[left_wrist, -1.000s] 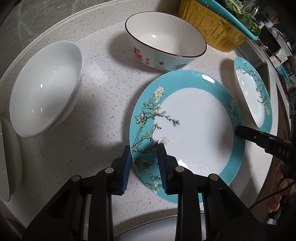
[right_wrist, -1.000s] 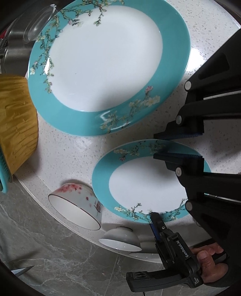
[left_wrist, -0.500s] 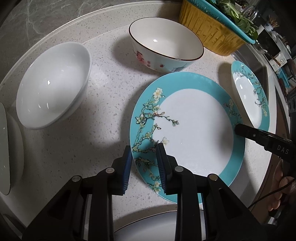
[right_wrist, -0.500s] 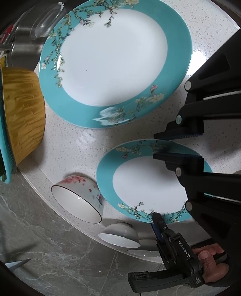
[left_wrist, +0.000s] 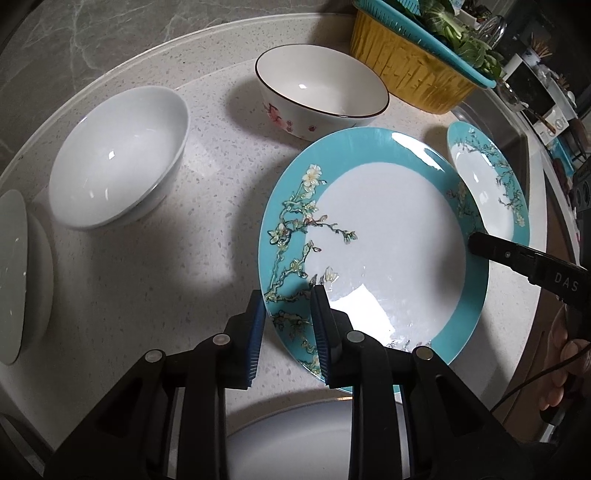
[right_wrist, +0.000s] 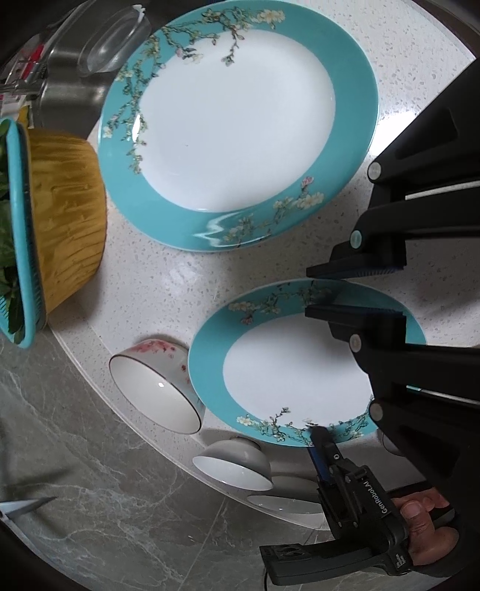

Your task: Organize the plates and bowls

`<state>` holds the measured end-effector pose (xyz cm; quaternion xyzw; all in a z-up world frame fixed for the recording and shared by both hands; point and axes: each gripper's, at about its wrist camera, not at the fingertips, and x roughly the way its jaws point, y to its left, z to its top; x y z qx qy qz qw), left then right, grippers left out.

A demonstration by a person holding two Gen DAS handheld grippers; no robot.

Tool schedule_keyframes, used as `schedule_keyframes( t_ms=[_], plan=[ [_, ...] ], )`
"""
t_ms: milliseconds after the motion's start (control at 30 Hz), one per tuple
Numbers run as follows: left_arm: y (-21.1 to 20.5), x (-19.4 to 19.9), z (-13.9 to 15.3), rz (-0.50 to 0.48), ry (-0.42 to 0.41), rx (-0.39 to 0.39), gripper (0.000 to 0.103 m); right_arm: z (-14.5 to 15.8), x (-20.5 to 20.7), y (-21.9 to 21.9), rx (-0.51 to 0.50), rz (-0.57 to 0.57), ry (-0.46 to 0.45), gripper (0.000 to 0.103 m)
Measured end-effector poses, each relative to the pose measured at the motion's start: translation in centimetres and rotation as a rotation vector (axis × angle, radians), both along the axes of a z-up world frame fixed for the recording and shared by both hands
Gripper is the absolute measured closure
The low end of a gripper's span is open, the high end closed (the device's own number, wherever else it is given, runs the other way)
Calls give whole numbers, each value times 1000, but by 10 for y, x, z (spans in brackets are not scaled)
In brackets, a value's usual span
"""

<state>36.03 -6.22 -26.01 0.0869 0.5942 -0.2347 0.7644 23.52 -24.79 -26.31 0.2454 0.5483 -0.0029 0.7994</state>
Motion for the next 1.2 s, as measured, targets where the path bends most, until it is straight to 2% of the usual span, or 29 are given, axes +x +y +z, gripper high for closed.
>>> schedule_keyframes(
  t_ms=[233,533,700,933,1200],
  plan=[
    [17,-21,24,33,-15,-7,81,14,-7,7,6,29,-25,87],
    [64,-75,57,133,-35,-18,81,37,-23,35,22,127,-52,87],
    [100,-116,57,214,-26,-13,81,38,-32,62,25,214,-46,87],
    [139,-175,43,314,18,-5,81,23,-51,99,28,335,-6,87],
    [154,-216,34,349,35,-8,81,11,-73,117,4,395,19,87]
  ],
)
